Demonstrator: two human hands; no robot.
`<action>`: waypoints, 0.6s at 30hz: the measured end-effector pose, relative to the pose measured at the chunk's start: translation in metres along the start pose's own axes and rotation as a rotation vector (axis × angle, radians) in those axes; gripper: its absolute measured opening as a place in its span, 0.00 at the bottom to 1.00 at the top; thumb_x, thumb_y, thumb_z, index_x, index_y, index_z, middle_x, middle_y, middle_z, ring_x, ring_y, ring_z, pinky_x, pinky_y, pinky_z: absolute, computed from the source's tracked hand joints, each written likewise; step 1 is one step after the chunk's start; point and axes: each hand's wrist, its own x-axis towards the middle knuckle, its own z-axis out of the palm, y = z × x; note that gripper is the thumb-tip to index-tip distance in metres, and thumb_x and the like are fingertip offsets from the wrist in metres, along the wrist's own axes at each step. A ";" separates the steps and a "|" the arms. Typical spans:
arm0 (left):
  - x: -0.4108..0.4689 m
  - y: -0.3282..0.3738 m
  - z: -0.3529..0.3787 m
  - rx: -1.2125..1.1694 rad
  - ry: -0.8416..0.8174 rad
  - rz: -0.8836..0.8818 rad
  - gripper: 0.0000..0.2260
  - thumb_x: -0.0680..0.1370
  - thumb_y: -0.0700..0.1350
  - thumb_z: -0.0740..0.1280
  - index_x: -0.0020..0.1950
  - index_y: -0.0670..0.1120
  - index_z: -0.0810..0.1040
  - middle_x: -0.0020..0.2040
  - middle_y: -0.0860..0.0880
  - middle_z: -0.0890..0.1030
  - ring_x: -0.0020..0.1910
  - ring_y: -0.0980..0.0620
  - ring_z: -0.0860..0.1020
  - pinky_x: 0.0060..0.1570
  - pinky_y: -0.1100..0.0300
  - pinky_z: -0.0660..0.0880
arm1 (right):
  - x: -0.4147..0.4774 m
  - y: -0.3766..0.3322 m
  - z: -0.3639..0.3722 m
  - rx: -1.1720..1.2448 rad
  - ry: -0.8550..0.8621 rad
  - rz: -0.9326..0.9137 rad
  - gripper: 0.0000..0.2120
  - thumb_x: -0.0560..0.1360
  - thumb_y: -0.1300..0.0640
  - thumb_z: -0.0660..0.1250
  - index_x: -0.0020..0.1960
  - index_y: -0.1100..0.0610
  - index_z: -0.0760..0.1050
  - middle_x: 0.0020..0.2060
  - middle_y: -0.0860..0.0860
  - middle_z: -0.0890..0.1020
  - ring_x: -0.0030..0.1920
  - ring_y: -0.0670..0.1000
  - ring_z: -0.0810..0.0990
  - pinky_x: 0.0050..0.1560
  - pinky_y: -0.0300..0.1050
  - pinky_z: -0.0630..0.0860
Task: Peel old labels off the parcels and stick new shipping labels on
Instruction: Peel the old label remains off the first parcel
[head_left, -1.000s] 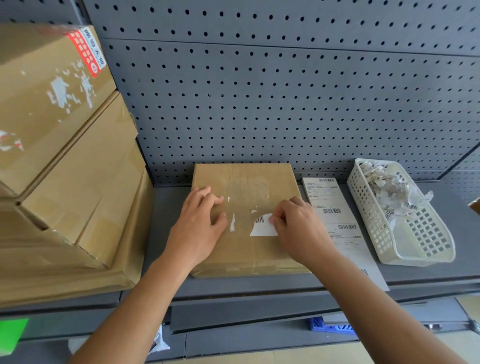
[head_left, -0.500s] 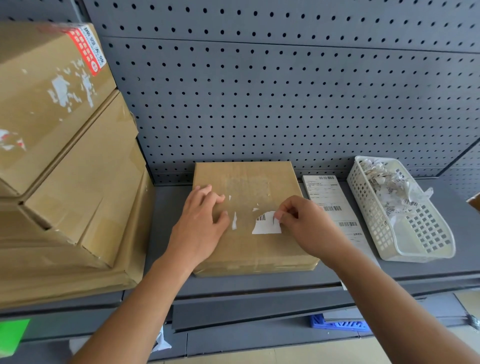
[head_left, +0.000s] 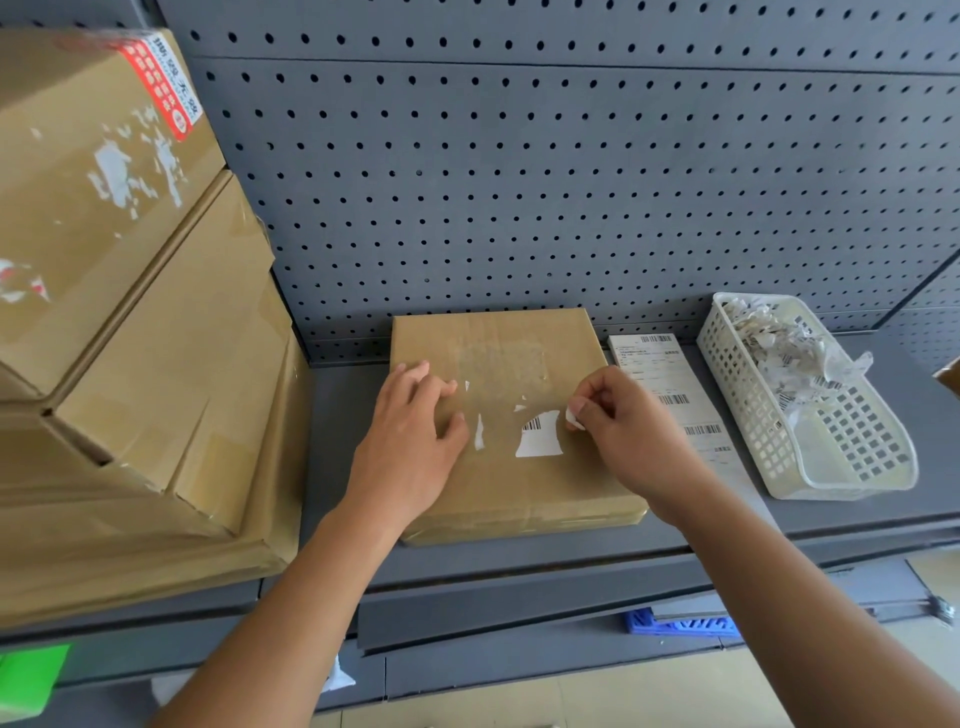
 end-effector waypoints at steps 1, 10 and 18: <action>0.000 0.000 0.000 0.000 -0.001 -0.001 0.18 0.84 0.53 0.59 0.74 0.53 0.68 0.80 0.58 0.56 0.80 0.60 0.45 0.62 0.53 0.71 | 0.000 0.000 0.000 -0.006 -0.001 -0.001 0.05 0.81 0.57 0.62 0.46 0.53 0.74 0.43 0.52 0.82 0.36 0.45 0.72 0.36 0.40 0.65; -0.002 0.000 -0.001 -0.008 0.003 -0.001 0.17 0.84 0.53 0.59 0.73 0.53 0.69 0.80 0.58 0.57 0.80 0.61 0.45 0.62 0.53 0.71 | 0.003 0.004 -0.004 -0.034 -0.031 -0.037 0.05 0.80 0.56 0.64 0.46 0.51 0.74 0.36 0.46 0.79 0.33 0.41 0.72 0.34 0.37 0.65; -0.001 0.000 0.000 -0.007 -0.005 -0.025 0.17 0.83 0.54 0.59 0.72 0.56 0.69 0.79 0.61 0.55 0.79 0.63 0.45 0.66 0.49 0.69 | 0.007 0.008 -0.008 -0.011 -0.008 -0.088 0.07 0.80 0.59 0.63 0.49 0.48 0.76 0.40 0.47 0.81 0.37 0.46 0.75 0.34 0.36 0.69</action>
